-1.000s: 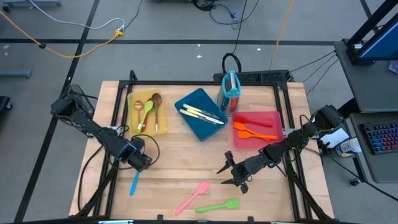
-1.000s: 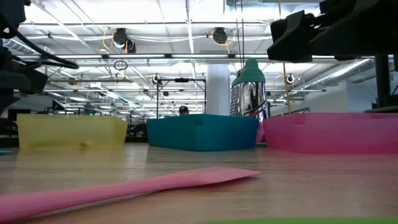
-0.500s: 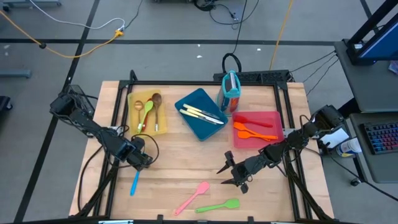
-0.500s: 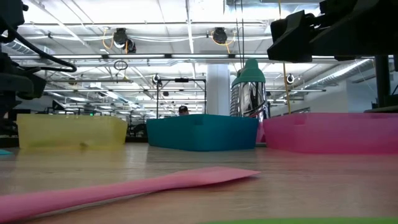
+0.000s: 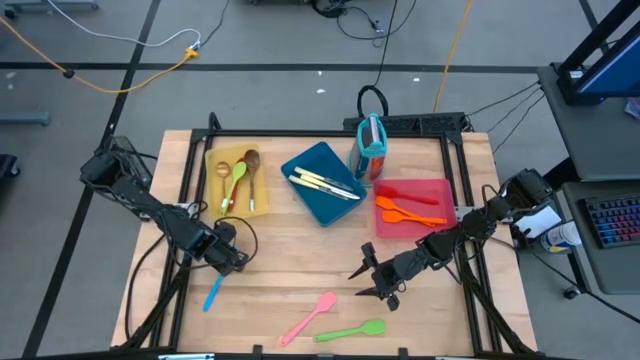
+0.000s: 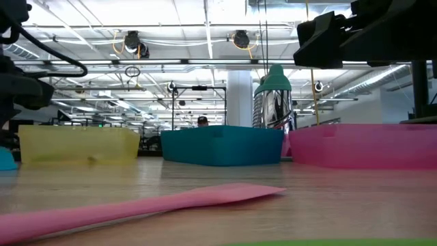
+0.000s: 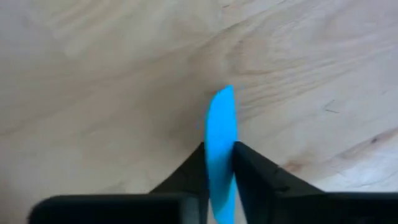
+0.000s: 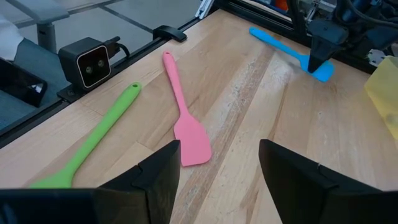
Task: Pick & Place Kitchen Items
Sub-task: Put the blue spatula into the pink bin
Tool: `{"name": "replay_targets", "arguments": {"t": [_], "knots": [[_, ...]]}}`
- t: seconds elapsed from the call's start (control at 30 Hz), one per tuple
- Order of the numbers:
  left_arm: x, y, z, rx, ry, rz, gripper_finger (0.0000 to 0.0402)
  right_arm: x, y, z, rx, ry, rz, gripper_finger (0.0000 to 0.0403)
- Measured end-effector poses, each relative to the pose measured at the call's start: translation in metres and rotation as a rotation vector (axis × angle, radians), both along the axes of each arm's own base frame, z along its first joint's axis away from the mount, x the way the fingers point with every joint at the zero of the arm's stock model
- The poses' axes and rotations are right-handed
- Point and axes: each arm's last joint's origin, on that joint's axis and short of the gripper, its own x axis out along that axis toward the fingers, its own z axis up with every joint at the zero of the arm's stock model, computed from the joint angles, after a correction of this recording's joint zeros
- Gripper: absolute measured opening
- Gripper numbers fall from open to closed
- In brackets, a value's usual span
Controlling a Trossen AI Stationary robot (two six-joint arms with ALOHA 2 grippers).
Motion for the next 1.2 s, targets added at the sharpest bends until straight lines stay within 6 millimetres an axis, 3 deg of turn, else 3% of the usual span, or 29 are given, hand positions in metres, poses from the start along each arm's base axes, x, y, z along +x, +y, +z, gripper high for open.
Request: {"name": "replay_targets", "arguments": {"t": [0.13, 0.33, 0.57, 0.93, 1.07, 1.2], "knots": [[0.002, -0.001, 0.001, 0.001, -0.021, 0.001, 0.0021, 0.000, 0.000, 0.000, 0.000, 0.000, 0.000, 0.0210], [0.017, -0.007, 0.018, 0.070, -0.131, -0.028, 0.0026, 0.001, -0.001, 0.001, -0.001, -0.011, -0.001, 0.0210], [0.050, -0.014, 0.069, 0.366, -0.438, -0.167, 0.0020, 0.011, -0.014, 0.010, 0.062, -0.097, -0.069, 0.0210], [0.106, -0.012, 0.139, 0.853, -0.861, -0.514, 0.0023, 0.031, -0.056, 0.032, 0.271, -0.279, -0.254, 0.0210], [0.121, -0.005, 0.154, 0.987, -0.978, -0.673, 0.0020, 0.035, -0.071, 0.037, 0.321, -0.324, -0.307, 0.0210], [0.136, 0.004, 0.163, 1.014, -1.131, -0.777, 0.0023, 0.038, -0.083, 0.043, 0.338, -0.386, -0.337, 0.0210]]}}
